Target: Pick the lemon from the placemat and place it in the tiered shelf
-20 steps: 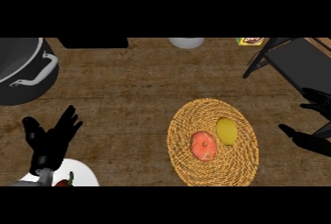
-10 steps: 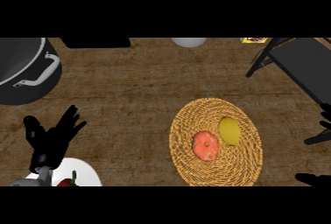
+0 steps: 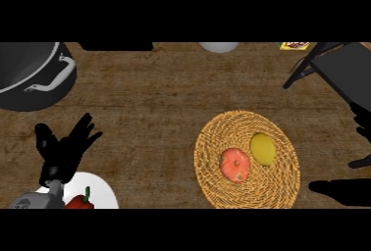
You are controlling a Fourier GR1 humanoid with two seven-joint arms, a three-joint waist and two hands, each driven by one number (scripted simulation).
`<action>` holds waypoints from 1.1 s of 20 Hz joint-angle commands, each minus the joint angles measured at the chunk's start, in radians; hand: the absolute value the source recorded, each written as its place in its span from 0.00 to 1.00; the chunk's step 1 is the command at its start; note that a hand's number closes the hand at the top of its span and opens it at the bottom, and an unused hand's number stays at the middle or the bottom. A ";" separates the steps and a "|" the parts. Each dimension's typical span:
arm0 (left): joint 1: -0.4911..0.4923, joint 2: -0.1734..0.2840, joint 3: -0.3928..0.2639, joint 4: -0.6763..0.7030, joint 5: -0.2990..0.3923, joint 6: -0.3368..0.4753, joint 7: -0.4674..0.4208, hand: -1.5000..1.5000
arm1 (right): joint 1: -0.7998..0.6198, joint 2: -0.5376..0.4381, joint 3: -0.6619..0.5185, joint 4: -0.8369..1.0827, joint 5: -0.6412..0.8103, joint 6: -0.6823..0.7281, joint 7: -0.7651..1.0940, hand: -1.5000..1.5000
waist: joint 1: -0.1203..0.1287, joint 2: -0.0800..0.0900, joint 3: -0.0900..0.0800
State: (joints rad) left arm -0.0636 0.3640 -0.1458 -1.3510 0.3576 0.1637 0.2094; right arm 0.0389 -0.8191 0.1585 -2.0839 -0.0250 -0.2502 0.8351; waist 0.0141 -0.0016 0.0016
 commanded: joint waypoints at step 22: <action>-0.001 -0.043 0.026 0.023 -0.052 -0.020 0.050 0.50 | -0.356 0.272 0.311 0.276 0.379 0.142 0.495 0.00 | -0.013 0.001 -0.003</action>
State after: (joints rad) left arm -0.0551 0.3317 -0.1130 -1.3570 0.3149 0.1477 0.2360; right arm -0.2854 -0.5810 0.4497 -1.8107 0.3021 -0.1423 1.1400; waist 0.0063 -0.0050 0.0053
